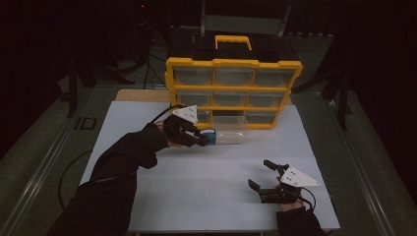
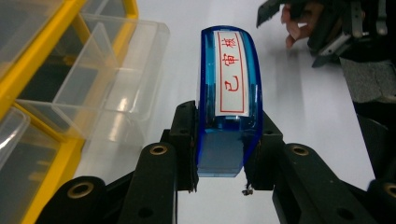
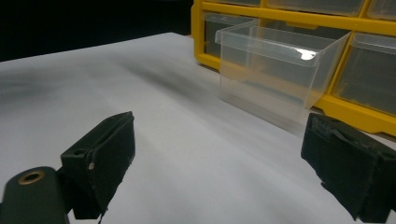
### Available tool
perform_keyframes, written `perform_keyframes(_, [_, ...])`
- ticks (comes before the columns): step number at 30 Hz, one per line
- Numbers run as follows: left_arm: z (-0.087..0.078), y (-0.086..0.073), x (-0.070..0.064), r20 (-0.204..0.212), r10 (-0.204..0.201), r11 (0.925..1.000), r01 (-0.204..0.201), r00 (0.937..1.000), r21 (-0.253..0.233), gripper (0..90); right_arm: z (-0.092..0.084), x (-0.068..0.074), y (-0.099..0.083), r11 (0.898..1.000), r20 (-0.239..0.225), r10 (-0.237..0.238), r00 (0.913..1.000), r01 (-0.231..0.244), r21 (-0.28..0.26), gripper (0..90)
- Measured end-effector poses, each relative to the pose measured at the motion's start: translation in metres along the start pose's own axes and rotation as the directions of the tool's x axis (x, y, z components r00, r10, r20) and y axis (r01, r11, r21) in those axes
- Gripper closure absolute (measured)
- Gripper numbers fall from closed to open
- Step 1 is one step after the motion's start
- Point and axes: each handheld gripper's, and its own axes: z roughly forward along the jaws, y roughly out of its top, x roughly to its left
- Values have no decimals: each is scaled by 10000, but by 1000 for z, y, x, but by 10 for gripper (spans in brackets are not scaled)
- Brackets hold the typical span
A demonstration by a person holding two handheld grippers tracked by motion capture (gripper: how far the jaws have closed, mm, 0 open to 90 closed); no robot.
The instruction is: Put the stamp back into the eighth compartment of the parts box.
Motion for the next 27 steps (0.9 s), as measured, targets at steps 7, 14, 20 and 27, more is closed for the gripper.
perform_keyframes(7, [-1,9,4,-23,-8,9999,7,10000,-113,699,0,0,0,10000,-5,25,10000,-25,-11,100])
perform_keyframes(14, [-1,16,13,-114,-118,9996,115,9999,-265,699,0,0,0,10000,20,13,10000,-12,-29,100])
perform_keyframes(20, [0,25,20,-209,-182,9991,174,9996,-396,699,0,0,0,10000,-12,42,10000,-42,-28,100])
perform_keyframes(27, [5,35,32,-380,-391,9980,371,9985,-517,699,0,0,0,10000,-29,33,10000,-33,-25,100])
